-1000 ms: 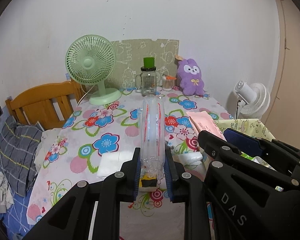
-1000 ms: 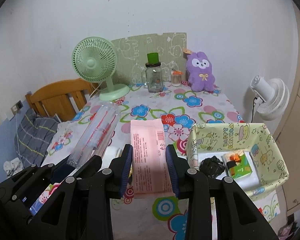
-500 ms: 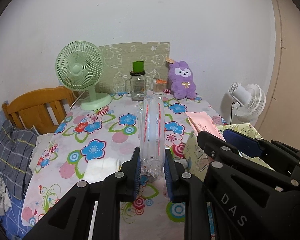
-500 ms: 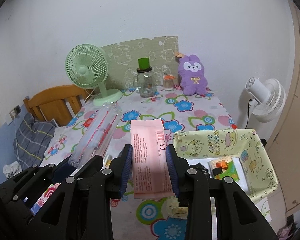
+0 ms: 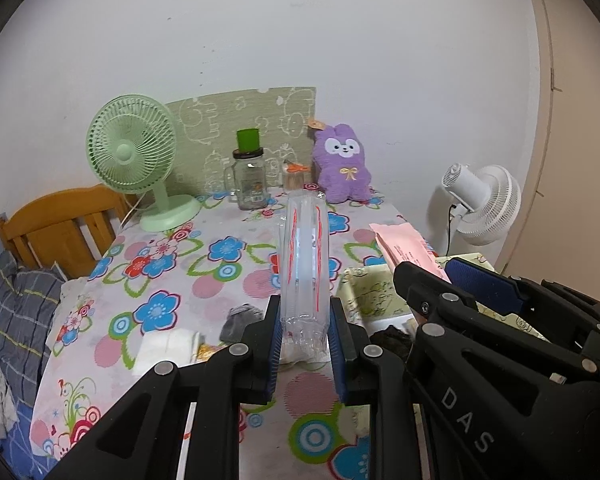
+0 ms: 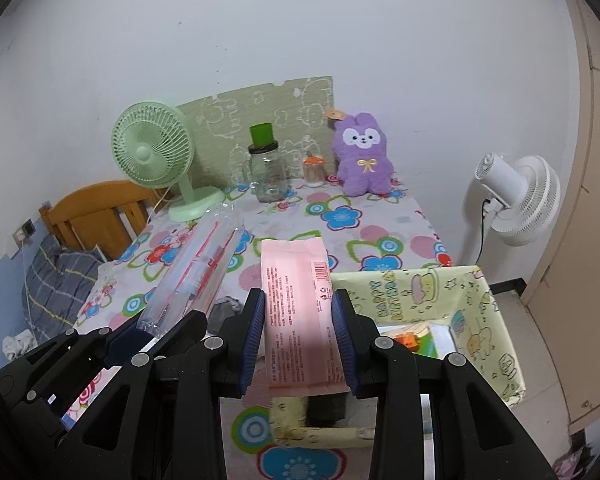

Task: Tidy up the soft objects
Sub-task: 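Carry the clear tube with the left tool while the right tool carries the pink envelope over the gift box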

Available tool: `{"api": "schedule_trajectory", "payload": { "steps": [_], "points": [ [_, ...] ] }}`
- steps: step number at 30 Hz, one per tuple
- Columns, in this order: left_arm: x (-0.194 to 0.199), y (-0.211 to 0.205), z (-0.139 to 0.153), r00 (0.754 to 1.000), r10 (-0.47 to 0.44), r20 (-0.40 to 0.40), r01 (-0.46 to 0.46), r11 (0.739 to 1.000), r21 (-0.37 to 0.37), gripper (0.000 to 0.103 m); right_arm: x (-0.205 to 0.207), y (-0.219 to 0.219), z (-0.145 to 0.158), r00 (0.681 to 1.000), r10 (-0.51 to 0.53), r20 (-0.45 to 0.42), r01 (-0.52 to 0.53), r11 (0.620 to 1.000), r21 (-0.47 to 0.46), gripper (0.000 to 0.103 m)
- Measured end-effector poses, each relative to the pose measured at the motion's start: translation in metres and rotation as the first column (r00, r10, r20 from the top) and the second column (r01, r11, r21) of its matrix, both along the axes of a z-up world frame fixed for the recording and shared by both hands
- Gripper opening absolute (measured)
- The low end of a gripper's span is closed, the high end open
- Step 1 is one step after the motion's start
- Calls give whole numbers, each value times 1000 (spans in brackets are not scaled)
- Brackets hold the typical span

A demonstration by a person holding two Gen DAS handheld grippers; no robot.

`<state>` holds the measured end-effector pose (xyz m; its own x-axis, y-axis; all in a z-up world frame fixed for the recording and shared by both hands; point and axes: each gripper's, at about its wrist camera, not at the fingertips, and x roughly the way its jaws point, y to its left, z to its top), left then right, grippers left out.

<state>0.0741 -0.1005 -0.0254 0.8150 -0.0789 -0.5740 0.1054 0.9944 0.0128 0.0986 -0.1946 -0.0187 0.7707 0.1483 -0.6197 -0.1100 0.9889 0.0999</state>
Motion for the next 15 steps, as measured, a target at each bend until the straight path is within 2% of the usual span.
{"api": "schedule_trajectory", "payload": {
  "steps": [15],
  "points": [
    [17,-50,-8,997,-79,-9,79,997,-11,20,9,-49,-8,997,-79,-2,79,997,-22,38]
  ]
}}
